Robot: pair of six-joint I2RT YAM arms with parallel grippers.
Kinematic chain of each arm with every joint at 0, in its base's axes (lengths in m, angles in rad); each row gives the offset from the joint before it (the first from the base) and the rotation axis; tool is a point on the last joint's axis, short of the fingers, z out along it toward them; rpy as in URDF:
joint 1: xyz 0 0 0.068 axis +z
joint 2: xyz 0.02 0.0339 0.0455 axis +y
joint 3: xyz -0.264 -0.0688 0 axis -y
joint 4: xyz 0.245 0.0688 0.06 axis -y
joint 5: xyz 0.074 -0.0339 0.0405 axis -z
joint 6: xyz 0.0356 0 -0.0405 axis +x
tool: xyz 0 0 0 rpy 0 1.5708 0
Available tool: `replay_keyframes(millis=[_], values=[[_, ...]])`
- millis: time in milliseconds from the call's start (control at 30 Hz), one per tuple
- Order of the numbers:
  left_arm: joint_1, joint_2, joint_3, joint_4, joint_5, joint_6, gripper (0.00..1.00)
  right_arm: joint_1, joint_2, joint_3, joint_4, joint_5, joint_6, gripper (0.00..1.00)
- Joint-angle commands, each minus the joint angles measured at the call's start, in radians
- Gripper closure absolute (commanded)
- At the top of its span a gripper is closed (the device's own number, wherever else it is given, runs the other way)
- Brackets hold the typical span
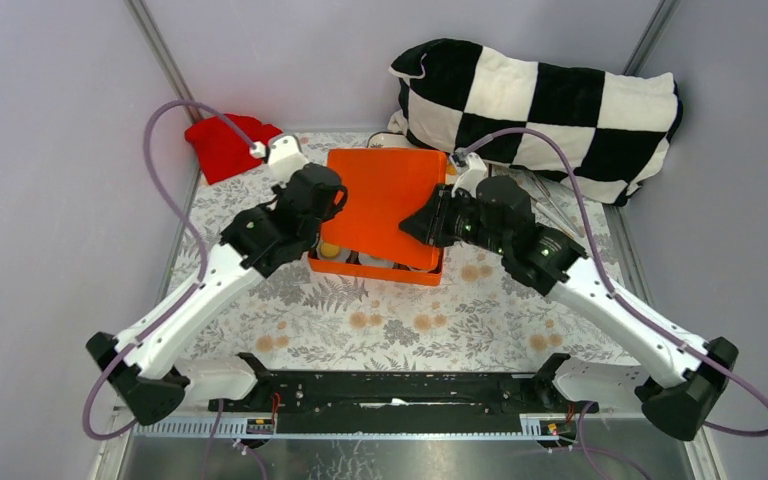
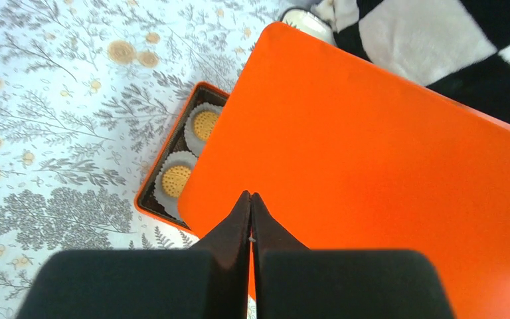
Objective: Pack the cookies
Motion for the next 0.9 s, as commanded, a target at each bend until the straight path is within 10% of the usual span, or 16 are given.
replay_keyframes(millis=[0,233,867], values=[[0.007,-0.069,-0.032,0.027,-0.105,0.042,1.0,-0.157,0.026,-0.119,0.468,-0.406,0.174,1.0],[0.013,-0.036,-0.08,0.063,-0.101,0.059,1.0,-0.3,0.226,-0.283,0.961,-0.669,0.494,1.0],[0.067,0.029,-0.193,0.11,-0.062,0.055,1.0,-0.402,0.626,-0.302,1.058,-0.754,0.482,1.0]])
